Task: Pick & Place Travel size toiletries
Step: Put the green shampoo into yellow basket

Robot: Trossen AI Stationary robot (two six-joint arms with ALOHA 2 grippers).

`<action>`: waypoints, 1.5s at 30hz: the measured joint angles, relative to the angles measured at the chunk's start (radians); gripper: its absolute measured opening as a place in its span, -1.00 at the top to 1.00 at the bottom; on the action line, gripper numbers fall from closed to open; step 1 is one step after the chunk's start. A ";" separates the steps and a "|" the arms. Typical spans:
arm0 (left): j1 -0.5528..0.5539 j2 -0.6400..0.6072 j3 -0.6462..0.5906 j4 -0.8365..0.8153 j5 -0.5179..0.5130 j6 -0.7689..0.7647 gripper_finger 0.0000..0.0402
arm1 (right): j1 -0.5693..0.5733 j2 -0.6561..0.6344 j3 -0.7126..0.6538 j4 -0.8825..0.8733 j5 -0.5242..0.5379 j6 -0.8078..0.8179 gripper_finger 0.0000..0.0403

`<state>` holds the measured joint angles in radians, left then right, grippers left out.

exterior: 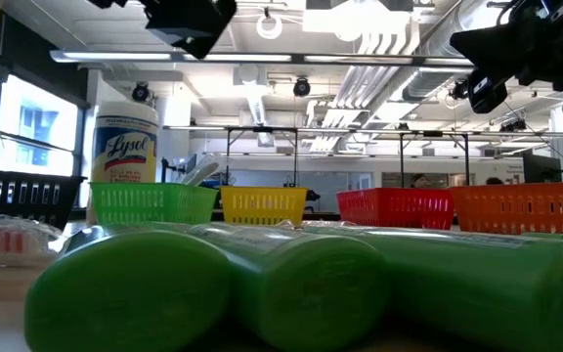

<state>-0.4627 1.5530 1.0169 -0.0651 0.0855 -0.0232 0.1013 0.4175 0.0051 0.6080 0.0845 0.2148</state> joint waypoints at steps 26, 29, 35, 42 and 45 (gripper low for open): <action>-0.047 0.335 0.131 0.047 0.114 0.150 -0.13 | 0.000 0.014 0.000 -0.010 0.010 0.020 0.99; -0.051 0.348 0.132 0.012 0.090 0.159 -0.13 | 0.000 0.014 0.000 -0.015 0.010 0.021 0.99; -0.050 0.360 0.131 -0.008 0.065 0.158 -0.13 | 0.000 0.014 0.000 -0.016 0.010 0.024 0.99; -0.050 0.385 0.129 -0.034 0.060 0.158 -0.13 | 0.000 0.014 0.000 -0.017 0.010 0.028 0.99; -0.051 0.407 0.134 -0.023 0.060 0.154 -0.13 | 0.000 0.014 0.000 -0.021 0.010 0.028 0.99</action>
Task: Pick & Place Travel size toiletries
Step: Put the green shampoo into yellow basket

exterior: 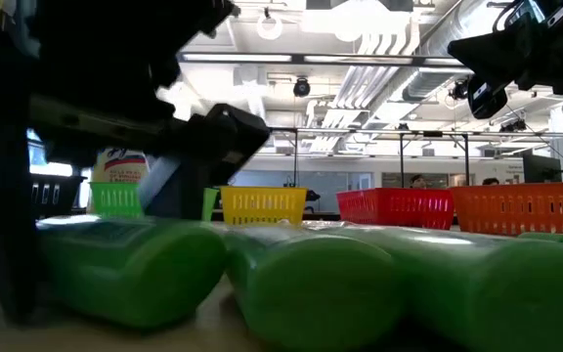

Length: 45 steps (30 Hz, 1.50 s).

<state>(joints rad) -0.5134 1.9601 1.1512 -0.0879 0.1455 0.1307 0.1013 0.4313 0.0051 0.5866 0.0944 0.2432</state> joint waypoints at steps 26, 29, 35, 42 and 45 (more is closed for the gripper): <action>-0.006 -0.116 -0.007 -0.052 0.103 0.044 0.42 | 0.037 0.000 0.000 0.000 0.008 0.000 0.99; -0.007 -0.197 -0.007 -0.124 0.107 0.064 0.42 | 0.037 0.000 0.000 0.000 0.008 0.013 0.99; -0.006 -0.415 -0.046 -0.215 0.216 0.168 0.43 | 0.037 0.000 0.000 0.001 0.007 0.023 0.99; -0.004 -0.701 -0.285 -0.078 0.138 0.172 0.43 | 0.037 0.000 0.000 0.001 0.008 0.022 0.99; -0.004 -0.823 -0.436 0.045 0.097 0.128 0.43 | 0.037 0.000 0.000 0.001 0.010 0.022 0.99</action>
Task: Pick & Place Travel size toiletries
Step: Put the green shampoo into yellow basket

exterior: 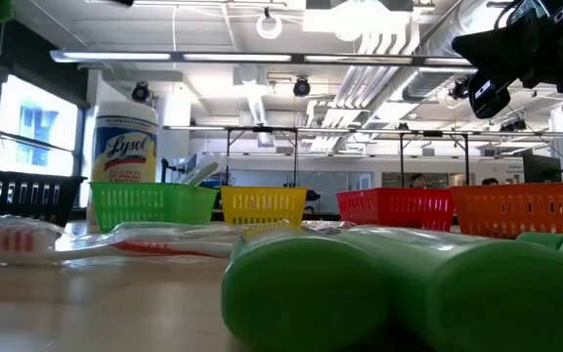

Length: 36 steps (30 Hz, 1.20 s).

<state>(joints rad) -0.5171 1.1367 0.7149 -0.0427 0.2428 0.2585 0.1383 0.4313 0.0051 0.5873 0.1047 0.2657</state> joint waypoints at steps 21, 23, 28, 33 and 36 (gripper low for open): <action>0.000 -0.496 -0.499 0.422 -0.187 -0.133 0.45 | -0.001 0.021 0.000 -0.001 0.028 -0.008 0.99; 0.000 -0.494 -0.499 0.422 -0.207 -0.133 0.45 | -0.001 0.028 0.000 -0.001 0.028 -0.008 0.99; 0.000 -0.491 -0.499 0.406 -0.246 -0.136 0.45 | -0.001 0.037 0.000 0.000 0.028 -0.008 0.99; 0.000 -0.491 -0.499 0.406 -0.246 -0.136 0.45 | -0.001 0.037 0.000 0.000 0.028 -0.008 0.99; 0.000 -0.491 -0.499 0.406 -0.251 -0.137 0.45 | -0.001 0.037 0.000 0.000 0.028 -0.008 0.99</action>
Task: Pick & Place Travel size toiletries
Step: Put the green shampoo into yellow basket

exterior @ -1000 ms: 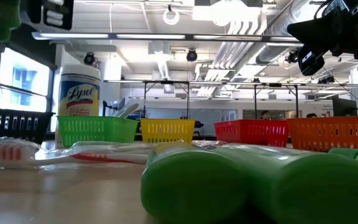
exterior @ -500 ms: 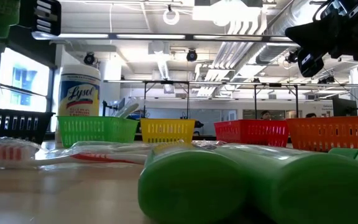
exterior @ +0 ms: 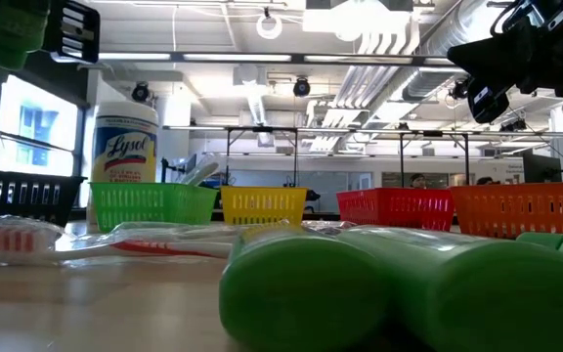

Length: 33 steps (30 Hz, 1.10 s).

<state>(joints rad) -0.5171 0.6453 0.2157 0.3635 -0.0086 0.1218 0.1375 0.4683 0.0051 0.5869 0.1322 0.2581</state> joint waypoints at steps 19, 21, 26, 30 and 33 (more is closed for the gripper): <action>0.008 0.054 0.410 -0.379 -0.502 -0.097 0.46 | 0.000 0.000 0.000 0.000 0.049 -0.001 0.99; 0.045 0.089 0.500 -0.492 -0.501 -0.082 0.48 | 0.000 0.000 0.000 0.000 0.049 -0.001 0.99; 0.177 0.211 0.729 -0.744 -0.441 -0.064 0.48 | 0.000 0.000 0.000 0.000 0.048 -0.001 0.99; 0.311 0.347 0.909 -0.974 -0.371 0.027 0.48 | 0.000 0.000 0.000 0.000 0.048 -0.001 0.99; 0.402 0.467 1.008 -1.108 -0.338 0.111 0.48 | 0.000 0.000 0.000 0.000 0.049 0.000 0.99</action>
<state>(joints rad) -0.1151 1.1122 1.2240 -0.7441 -0.3463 0.2333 0.1371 0.4686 0.0051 0.5869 0.1807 0.2580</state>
